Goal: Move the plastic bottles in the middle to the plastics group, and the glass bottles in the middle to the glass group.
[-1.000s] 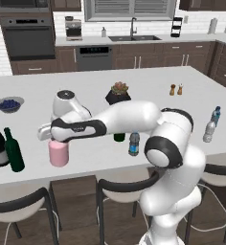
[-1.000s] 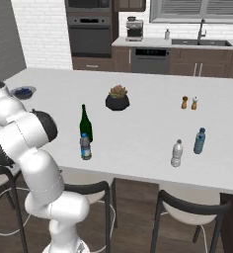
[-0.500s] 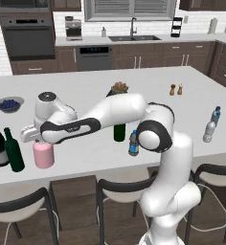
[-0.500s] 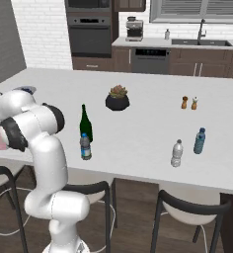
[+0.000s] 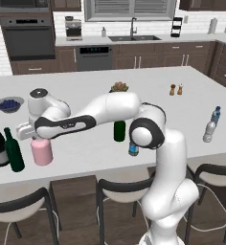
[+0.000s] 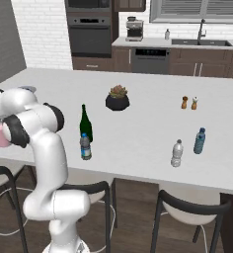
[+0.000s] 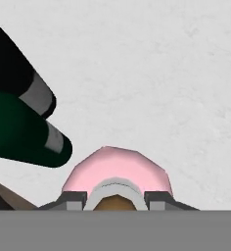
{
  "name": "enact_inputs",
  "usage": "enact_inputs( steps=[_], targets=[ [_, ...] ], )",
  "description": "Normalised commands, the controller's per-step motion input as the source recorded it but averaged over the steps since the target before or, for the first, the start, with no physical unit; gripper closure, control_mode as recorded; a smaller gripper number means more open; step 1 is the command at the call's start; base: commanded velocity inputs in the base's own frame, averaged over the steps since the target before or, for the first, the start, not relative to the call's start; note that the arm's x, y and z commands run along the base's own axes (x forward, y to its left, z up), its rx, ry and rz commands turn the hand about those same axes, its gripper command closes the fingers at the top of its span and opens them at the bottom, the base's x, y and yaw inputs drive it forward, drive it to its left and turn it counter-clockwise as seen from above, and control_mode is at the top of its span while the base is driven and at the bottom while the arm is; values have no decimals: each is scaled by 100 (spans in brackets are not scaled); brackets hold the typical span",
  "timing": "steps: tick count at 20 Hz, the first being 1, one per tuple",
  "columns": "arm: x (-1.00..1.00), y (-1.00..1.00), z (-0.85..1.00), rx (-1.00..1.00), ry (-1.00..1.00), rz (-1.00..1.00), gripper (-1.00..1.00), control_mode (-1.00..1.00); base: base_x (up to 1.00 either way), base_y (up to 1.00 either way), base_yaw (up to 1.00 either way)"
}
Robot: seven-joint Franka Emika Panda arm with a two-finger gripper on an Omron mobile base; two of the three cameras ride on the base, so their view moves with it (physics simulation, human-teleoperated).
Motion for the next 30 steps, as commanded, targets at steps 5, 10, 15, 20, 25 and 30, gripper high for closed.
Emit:
enact_inputs(
  steps=[5, 10, 15, 20, 25, 30],
  targets=[
    [0, -6, -39, 1, 0, 0, 100, -100, 0, 0, 0],
    [0, -7, -49, 3, 0, 0, 100, -100, 0, 0, 0],
    [0, -2, -24, 1, 0, 0, 100, -100, 0, 0, 0],
    [14, 0, -1, 1, -4, 0, 100, -100, 0, 0, 0],
    [17, 0, 0, 1, -2, 0, 100, -100, 0, 0, 0],
    [2, 0, 0, 0, 0, 0, -100, -100, 0, 0, 0]
  ],
)
